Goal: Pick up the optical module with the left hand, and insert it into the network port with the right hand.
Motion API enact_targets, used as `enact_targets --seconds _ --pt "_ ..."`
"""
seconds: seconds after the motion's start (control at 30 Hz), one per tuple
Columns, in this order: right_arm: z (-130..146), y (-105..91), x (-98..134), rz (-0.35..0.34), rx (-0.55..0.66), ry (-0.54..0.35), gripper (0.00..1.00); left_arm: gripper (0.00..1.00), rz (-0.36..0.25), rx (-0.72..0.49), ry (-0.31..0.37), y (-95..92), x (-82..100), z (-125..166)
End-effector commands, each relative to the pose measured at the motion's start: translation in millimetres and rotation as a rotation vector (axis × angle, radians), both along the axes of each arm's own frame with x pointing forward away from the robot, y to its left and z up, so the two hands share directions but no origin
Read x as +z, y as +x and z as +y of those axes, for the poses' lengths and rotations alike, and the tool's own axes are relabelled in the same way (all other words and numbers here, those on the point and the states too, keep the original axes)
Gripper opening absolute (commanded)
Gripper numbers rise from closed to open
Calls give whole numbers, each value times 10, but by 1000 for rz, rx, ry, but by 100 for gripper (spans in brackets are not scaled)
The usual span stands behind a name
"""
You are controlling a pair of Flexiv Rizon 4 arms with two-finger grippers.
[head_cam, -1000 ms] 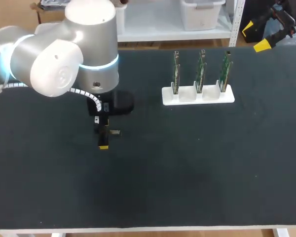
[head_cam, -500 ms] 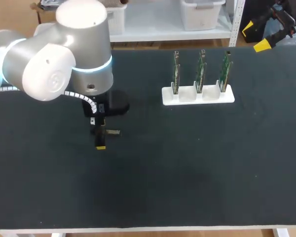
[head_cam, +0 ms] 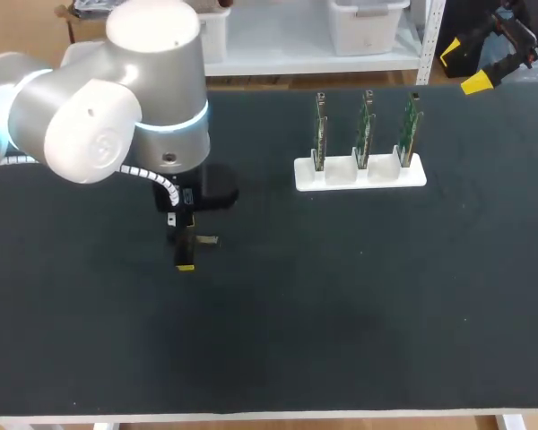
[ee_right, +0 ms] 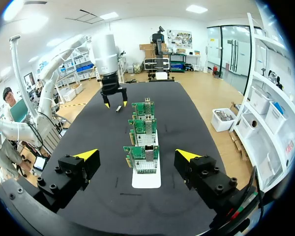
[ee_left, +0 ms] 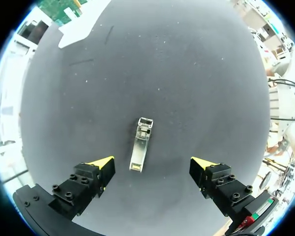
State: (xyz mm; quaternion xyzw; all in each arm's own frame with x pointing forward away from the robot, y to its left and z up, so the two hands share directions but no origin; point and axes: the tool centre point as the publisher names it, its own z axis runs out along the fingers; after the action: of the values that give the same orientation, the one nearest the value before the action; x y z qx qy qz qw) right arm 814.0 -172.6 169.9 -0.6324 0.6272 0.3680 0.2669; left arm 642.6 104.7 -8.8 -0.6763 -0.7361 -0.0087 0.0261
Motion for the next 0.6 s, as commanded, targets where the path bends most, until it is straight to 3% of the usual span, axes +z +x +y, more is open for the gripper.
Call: enact_targets --seconds 0.03,0.6 --pt "-12 81 4 161 214 16 100 100 4 2 12 23 -9 -13" --pt "-12 81 4 161 214 16 100 100 11 31 0 59 -9 -21"
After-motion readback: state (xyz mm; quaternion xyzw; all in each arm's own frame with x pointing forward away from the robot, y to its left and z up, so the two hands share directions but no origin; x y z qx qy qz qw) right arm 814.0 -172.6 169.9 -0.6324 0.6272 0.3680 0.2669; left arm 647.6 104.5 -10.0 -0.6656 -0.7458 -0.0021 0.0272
